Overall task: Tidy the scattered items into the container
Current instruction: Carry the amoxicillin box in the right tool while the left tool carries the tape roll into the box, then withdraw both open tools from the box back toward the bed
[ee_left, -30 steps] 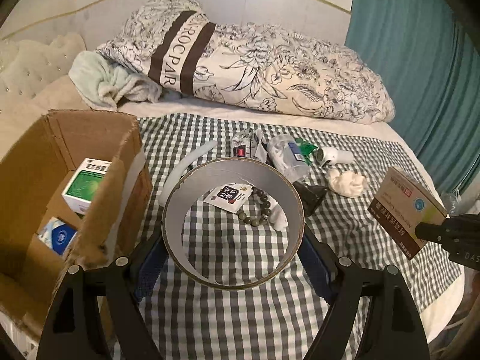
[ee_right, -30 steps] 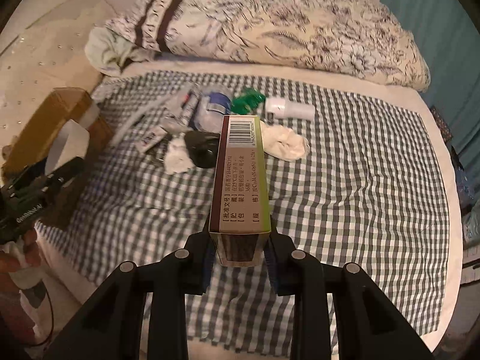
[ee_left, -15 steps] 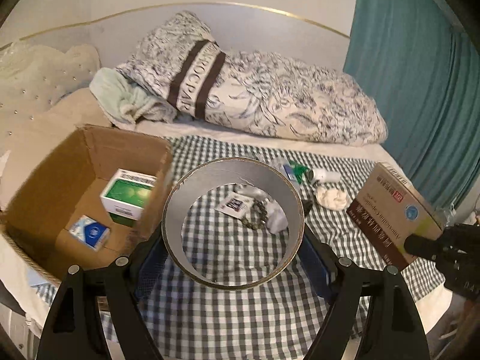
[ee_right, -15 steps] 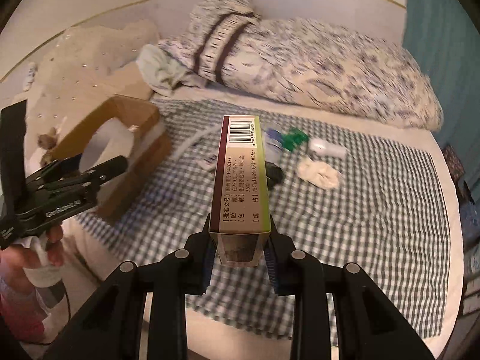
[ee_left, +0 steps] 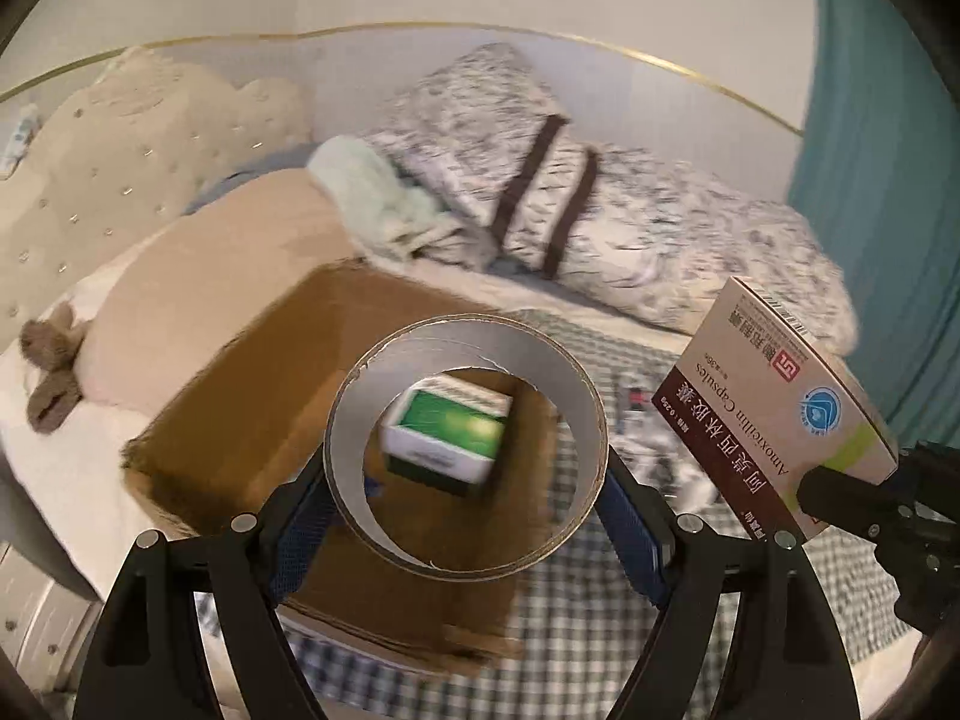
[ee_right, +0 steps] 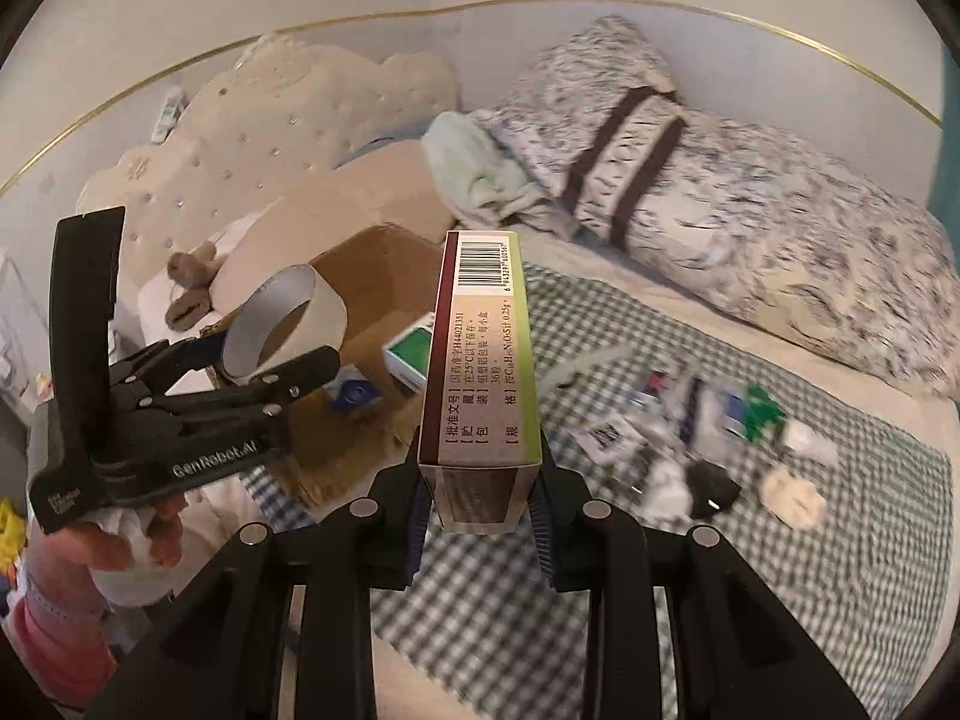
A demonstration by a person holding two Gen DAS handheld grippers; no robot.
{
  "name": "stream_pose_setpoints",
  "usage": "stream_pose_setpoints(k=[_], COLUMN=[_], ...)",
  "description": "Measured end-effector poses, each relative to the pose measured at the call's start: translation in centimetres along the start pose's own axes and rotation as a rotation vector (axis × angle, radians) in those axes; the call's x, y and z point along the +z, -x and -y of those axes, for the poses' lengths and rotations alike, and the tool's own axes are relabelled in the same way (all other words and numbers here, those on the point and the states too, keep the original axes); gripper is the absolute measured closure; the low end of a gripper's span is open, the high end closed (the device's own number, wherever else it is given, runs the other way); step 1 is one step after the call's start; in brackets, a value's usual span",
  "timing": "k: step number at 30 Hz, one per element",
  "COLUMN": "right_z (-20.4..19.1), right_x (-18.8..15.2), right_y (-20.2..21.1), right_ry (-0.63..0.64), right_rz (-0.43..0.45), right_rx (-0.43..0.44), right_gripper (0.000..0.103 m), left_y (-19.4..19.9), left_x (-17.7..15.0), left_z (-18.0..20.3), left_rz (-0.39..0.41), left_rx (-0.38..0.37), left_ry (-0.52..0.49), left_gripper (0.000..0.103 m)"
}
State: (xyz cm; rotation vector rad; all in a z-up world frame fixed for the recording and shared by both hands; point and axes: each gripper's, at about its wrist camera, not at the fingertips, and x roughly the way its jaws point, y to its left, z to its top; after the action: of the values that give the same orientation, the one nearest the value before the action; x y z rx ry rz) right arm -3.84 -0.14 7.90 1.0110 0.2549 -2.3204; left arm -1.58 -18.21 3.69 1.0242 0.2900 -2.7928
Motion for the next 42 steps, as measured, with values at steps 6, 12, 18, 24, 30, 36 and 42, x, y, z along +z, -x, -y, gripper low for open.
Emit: stream_pose_setpoints(k=[6, 12, 18, 24, 30, 36, 42], right_z=[-1.8, -2.7, -3.4, -3.3, -2.1, -0.3, 2.1], right_x=[2.5, 4.4, 5.3, 5.8, 5.9, 4.9, 3.6], right_y=[-4.7, -9.1, -12.6, -13.6, -12.2, -11.1, -8.2], right_ry=[0.054, 0.071, 0.078, 0.064, 0.024, -0.041, -0.084], right_rz=[-0.033, -0.08, -0.121, -0.086, -0.003, 0.002, 0.043], right_rx=[0.065, 0.108, 0.123, 0.115, 0.055, 0.042, 0.006], right_gripper=[0.074, 0.074, 0.074, 0.029, 0.018, 0.018, 0.018], left_y=[-2.4, -4.5, -6.9, -8.2, -8.0, -7.5, -5.8], left_x=[0.4, 1.2, 0.9, 0.4, 0.6, 0.4, 0.6], left_z=[-2.8, -4.9, -7.1, -7.8, -7.3, -6.6, -5.0], left_rz=[-0.026, -0.055, -0.101, -0.131, -0.112, -0.126, -0.103], left_rx=[0.058, 0.088, 0.105, 0.115, 0.098, 0.072, 0.071], left_ry=[0.019, 0.05, 0.079, 0.096, 0.098, 0.117, 0.114], left_gripper=[0.02, 0.02, 0.02, 0.01, 0.0, 0.0, 0.0])
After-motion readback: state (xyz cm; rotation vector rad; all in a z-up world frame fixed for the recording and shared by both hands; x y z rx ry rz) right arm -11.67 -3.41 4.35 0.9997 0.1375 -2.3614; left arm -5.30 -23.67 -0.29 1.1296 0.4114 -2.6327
